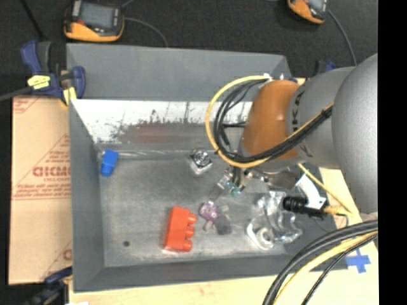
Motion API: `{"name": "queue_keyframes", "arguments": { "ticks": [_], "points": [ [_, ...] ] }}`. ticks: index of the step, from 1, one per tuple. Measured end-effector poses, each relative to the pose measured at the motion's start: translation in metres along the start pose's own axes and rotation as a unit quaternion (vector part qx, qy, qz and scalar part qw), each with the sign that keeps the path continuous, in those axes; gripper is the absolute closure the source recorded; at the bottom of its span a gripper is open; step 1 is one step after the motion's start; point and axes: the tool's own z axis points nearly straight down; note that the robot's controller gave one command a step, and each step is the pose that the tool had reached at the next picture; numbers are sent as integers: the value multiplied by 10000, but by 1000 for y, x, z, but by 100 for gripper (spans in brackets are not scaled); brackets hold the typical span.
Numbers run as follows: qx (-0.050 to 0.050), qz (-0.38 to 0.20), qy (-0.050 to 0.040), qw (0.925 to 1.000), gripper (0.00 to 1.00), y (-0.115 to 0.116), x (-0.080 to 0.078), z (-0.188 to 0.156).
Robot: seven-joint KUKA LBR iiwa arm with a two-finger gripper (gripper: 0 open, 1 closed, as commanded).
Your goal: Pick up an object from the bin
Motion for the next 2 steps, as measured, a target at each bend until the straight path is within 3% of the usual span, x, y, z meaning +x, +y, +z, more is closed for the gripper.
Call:
{"name": "queue_keyframes", "arguments": {
  "ticks": [1,2],
  "points": [
    [28,5,3,10000,0,-4,-2,1],
    [52,-389,31,9992,0,-26,22,71]
  ]
}}
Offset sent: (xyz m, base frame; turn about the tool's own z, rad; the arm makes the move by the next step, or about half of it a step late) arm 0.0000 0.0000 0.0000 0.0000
